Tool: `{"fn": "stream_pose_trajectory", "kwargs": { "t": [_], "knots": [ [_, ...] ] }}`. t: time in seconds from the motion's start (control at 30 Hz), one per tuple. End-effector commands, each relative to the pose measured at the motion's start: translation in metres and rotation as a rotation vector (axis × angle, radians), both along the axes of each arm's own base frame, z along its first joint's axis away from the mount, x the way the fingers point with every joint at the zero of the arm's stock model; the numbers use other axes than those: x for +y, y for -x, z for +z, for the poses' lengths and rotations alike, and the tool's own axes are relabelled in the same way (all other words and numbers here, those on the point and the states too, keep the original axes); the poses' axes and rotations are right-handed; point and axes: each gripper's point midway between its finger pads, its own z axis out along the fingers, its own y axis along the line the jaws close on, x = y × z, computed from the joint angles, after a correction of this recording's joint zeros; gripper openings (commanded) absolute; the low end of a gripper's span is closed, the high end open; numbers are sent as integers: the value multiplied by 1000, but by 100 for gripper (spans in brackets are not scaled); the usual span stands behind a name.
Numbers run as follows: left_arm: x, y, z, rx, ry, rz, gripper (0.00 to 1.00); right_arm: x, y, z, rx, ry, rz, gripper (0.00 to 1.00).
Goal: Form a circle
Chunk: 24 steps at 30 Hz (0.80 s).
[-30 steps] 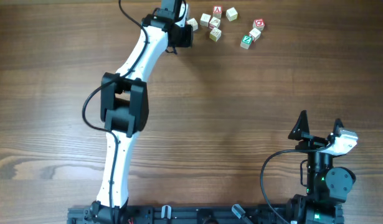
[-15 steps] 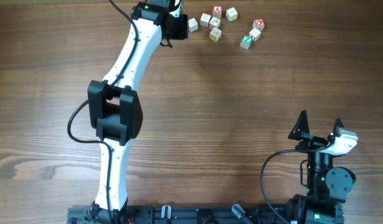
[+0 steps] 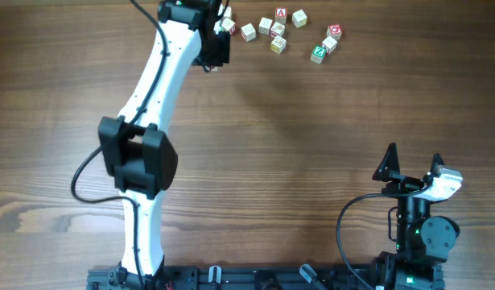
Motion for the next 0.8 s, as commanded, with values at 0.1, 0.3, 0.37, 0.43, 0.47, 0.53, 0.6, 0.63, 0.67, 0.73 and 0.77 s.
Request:
{"fn": "stream_pose_trajectory", "kwargs": {
  "t": [0.1, 0.3, 0.37, 0.43, 0.47, 0.53, 0.6, 0.63, 0.67, 0.73, 0.77],
  "knots": [
    [33, 54, 129, -191, -37, 34, 11, 1, 0, 2, -10, -6, 7, 100],
    [92, 105, 160, -164, -214, 133, 12, 1, 0, 2, -10, -7, 7, 100],
    [119, 111, 169, -176, -200, 252, 10, 1, 0, 2, -10, -6, 7, 100],
    [146, 116, 168, -162, -133, 441, 4, 1, 0, 2, -10, -6, 7, 99],
    [150, 116, 164, -141, -74, 480, 4, 1, 0, 2, -10, -6, 8, 100],
    [148, 113, 149, -83, 38, 478, 5, 1, 0, 2, -10, -6, 7, 100],
    [151, 108, 129, -52, 41, 488, 4, 1, 0, 2, -10, -6, 7, 100],
    [151, 103, 112, -34, 37, 488, 4, 1, 0, 2, -10, -6, 8, 100],
    [150, 100, 95, -15, 31, 485, 5, 1, 0, 2, -10, -6, 7, 100],
    [146, 96, 55, 29, 32, 479, 4, 1, 0, 2, -10, -6, 7, 100],
    [139, 94, 26, 58, 65, 467, 4, 1, 0, 2, -10, -6, 7, 100]
  ]
}}
